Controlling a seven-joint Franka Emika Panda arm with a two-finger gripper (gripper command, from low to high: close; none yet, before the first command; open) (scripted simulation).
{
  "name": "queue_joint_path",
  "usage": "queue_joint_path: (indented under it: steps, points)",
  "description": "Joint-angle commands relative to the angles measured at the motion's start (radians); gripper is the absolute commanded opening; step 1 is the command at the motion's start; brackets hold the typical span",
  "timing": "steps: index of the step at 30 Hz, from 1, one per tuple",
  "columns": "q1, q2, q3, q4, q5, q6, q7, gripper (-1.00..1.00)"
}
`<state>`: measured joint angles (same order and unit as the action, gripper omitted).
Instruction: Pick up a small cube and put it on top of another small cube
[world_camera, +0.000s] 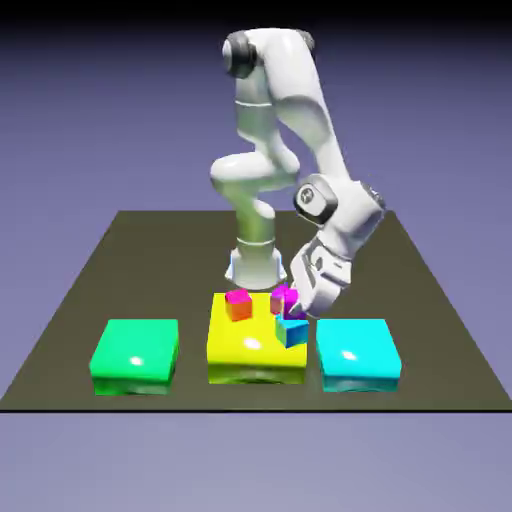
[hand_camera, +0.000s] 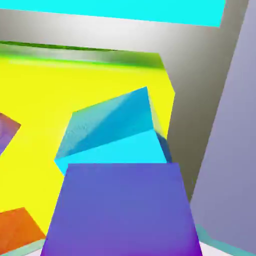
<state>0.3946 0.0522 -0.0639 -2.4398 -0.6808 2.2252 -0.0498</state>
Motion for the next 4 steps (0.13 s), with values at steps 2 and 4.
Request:
queue_joint_path:
  steps: [2,4]
  points:
    - [0.018,-0.056,0.021,0.031,0.047,-0.087,-0.034,1.00]
    - [0.035,-0.105,0.040,0.059,0.088,-0.163,-0.065,1.00]
